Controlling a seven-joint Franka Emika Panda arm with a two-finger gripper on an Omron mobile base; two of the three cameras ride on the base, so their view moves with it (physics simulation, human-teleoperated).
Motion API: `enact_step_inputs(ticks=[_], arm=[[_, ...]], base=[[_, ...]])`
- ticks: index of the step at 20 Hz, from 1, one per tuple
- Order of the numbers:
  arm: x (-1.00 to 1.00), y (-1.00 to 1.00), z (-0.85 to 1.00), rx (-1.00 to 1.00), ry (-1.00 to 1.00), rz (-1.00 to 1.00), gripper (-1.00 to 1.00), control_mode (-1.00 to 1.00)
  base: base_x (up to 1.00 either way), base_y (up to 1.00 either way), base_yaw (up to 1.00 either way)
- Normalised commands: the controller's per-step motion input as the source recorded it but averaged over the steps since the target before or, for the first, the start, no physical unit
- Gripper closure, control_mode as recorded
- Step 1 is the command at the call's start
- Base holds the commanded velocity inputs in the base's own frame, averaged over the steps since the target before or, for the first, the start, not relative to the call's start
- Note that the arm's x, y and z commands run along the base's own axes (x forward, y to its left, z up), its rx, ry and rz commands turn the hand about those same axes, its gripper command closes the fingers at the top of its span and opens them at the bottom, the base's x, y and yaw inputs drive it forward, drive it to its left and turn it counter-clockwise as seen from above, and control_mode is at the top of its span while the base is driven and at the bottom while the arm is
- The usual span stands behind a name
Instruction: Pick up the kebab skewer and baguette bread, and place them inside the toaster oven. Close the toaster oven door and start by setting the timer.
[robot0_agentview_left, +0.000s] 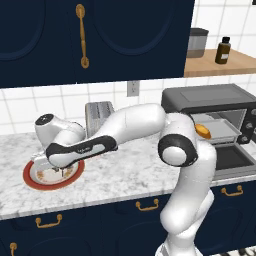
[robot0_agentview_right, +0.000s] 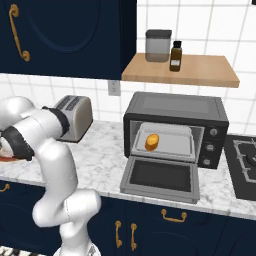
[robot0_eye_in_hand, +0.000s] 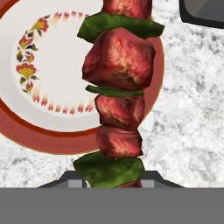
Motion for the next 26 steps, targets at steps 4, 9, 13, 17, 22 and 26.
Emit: enact_step_inputs(ticks=[4,9,13,17,22,26], arm=[[-1.00,-0.80,0.39,0.00,0.00,-0.04,1.00,-1.00],[-0.78,-0.74,0.30,-0.01,0.00,-0.06,1.00,-1.00],[-0.41,-0.97,0.18,-0.01,0.00,-0.04,1.00,-1.00],[-0.17,-0.98,0.21,0.00,0.01,0.00,1.00,-1.00],[-0.27,-0.95,0.13,-0.01,0.00,0.00,1.00,-1.00],[-0.44,-0.83,0.12,0.00,0.00,0.00,1.00,-1.00]], base=[[0.00,0.00,0.00],[0.00,0.00,0.00],[0.00,0.00,0.00],[0.00,0.00,0.00],[0.00,0.00,0.00],[0.00,0.00,0.00]])
